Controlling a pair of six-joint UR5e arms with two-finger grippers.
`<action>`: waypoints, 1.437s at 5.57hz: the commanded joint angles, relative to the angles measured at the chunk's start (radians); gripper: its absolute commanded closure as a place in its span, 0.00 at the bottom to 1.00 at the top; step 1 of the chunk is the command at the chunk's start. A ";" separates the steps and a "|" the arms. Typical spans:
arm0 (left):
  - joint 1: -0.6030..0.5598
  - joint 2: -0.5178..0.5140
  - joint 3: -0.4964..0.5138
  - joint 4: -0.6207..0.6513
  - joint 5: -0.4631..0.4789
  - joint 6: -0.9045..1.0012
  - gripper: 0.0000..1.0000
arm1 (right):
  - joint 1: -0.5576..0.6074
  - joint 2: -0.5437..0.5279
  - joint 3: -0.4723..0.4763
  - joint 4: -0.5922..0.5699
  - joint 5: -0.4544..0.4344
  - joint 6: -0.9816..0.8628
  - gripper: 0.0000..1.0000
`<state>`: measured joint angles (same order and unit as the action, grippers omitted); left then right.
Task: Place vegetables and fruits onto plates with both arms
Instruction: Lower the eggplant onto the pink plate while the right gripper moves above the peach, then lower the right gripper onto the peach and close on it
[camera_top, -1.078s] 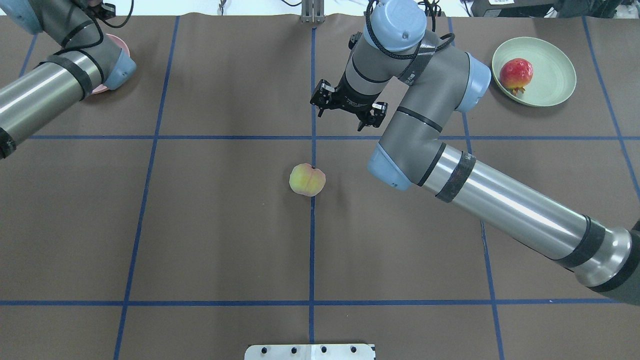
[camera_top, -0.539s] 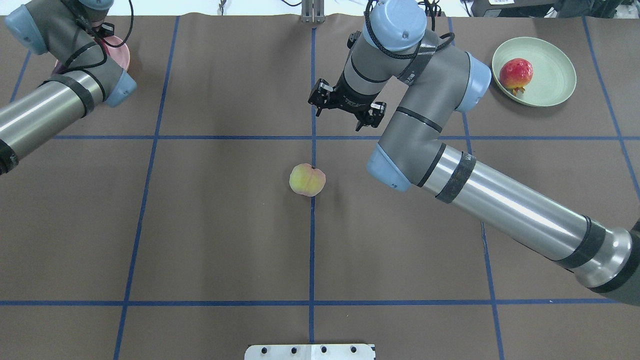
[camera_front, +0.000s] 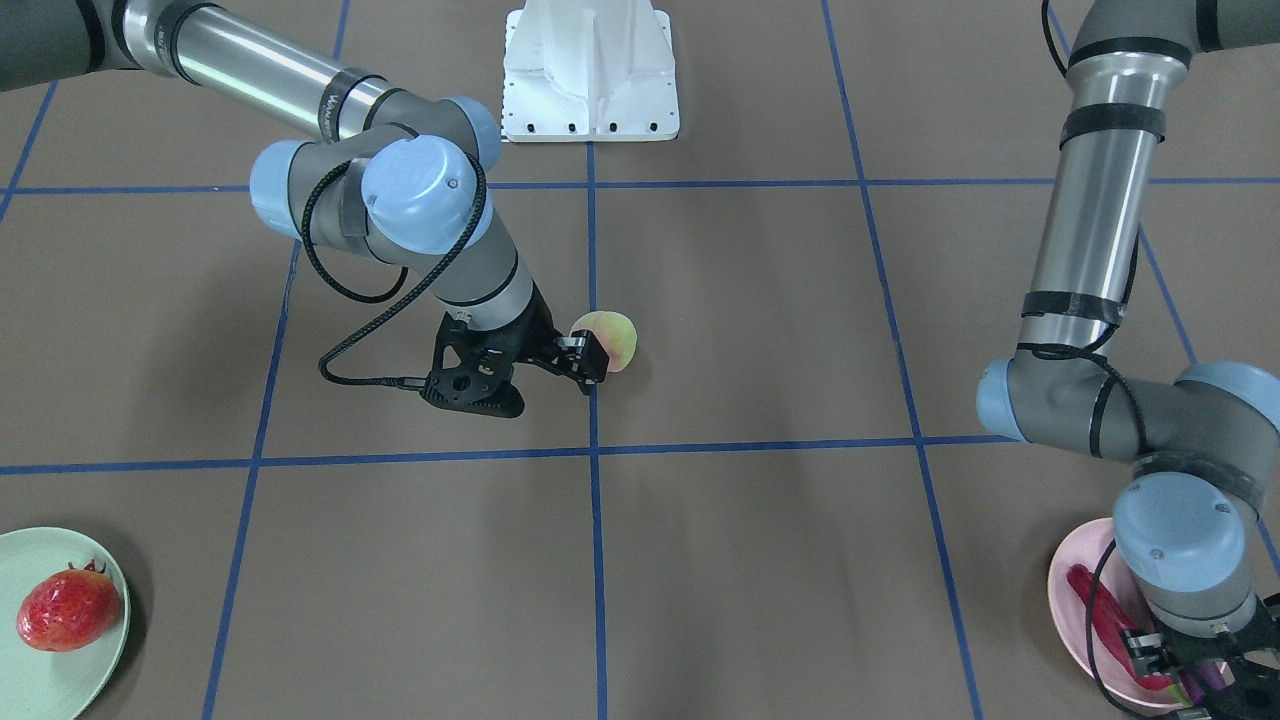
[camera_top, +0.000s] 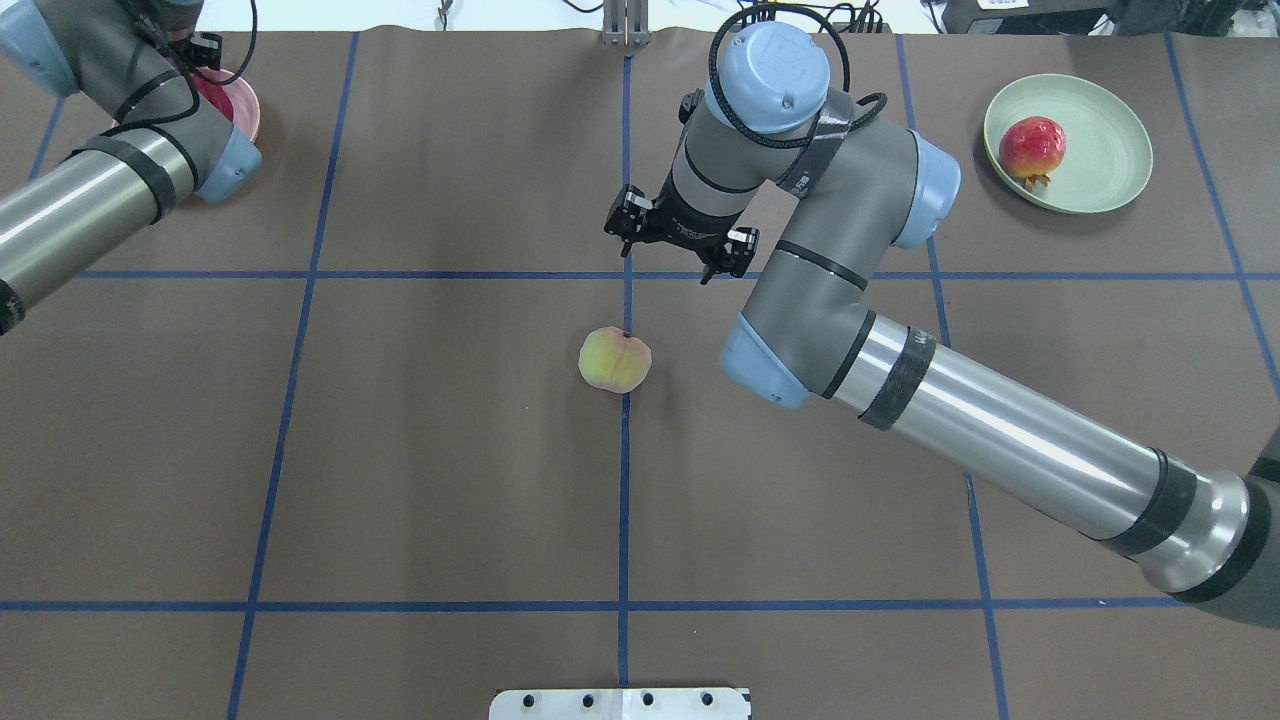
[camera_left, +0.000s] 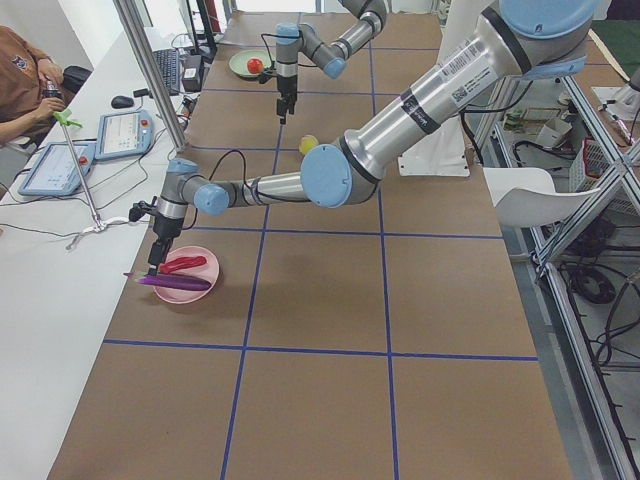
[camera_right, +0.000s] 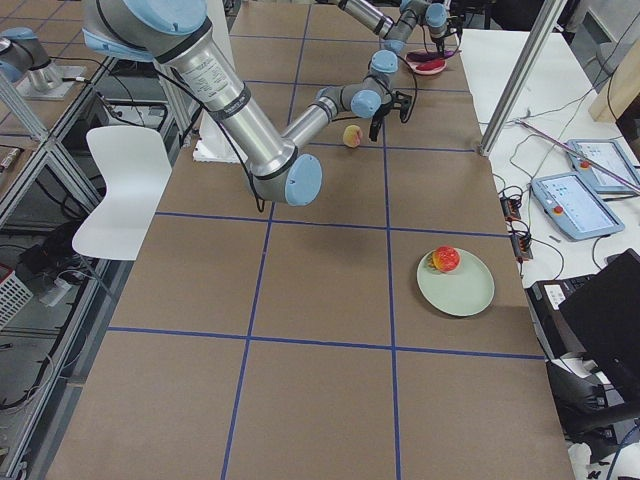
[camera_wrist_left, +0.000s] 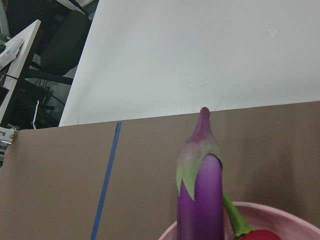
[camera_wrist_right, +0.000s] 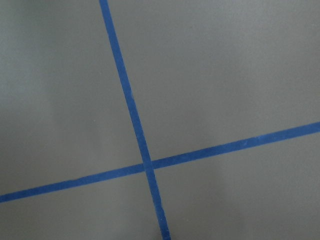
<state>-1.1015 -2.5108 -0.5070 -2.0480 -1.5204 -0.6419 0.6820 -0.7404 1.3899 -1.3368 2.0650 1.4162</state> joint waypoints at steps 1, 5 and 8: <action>-0.043 -0.002 -0.028 0.000 -0.082 0.050 0.00 | -0.059 0.009 -0.002 0.001 -0.040 0.017 0.00; -0.110 -0.003 -0.071 0.003 -0.228 0.074 0.00 | -0.130 0.007 -0.012 -0.002 -0.083 0.015 0.00; -0.112 0.000 -0.070 0.003 -0.228 0.076 0.00 | -0.137 0.006 -0.031 0.001 -0.085 0.004 0.00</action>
<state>-1.2132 -2.5116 -0.5768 -2.0448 -1.7486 -0.5664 0.5454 -0.7346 1.3684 -1.3365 1.9807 1.4264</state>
